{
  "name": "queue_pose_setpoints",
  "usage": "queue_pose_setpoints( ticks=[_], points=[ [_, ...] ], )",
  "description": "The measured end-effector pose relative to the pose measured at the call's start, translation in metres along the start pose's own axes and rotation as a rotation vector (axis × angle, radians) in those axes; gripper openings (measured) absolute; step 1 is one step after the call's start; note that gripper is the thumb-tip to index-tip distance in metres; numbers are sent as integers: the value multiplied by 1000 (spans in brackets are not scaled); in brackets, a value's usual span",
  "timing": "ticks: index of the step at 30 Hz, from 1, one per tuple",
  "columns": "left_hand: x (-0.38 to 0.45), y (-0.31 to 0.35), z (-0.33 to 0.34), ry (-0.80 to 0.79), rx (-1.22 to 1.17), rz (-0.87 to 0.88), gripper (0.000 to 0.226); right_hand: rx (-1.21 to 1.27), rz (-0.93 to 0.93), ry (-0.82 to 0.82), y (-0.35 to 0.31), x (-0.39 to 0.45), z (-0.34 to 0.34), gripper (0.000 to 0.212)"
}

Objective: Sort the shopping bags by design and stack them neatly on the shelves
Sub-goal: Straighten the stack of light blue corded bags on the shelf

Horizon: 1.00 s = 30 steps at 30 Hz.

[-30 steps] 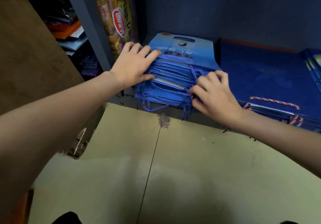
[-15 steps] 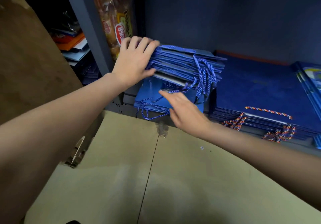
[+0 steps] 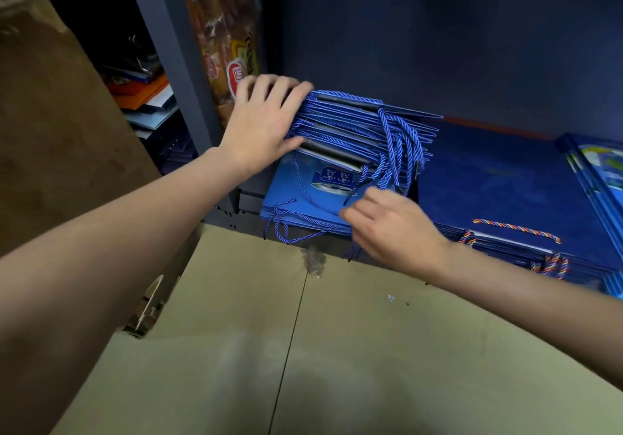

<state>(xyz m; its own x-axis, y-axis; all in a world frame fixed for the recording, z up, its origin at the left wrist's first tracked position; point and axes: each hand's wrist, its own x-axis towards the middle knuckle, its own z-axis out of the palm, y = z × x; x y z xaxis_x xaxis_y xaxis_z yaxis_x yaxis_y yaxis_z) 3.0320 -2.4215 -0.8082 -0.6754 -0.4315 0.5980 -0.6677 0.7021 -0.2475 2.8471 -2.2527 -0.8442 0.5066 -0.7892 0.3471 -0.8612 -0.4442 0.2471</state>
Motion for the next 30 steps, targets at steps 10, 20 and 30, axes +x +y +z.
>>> queue_pose_setpoints(
  ticks=[10,20,30],
  points=[
    [8,-1,-4,21,33,-30,76,-233,488,-60,44,61,-24,125],
    [-14,4,3,-14,121,68,87,-435,338,-3,59,40,-3,122],
    [-38,19,17,-193,158,-25,120,-377,304,13,60,35,15,115]
  ],
)
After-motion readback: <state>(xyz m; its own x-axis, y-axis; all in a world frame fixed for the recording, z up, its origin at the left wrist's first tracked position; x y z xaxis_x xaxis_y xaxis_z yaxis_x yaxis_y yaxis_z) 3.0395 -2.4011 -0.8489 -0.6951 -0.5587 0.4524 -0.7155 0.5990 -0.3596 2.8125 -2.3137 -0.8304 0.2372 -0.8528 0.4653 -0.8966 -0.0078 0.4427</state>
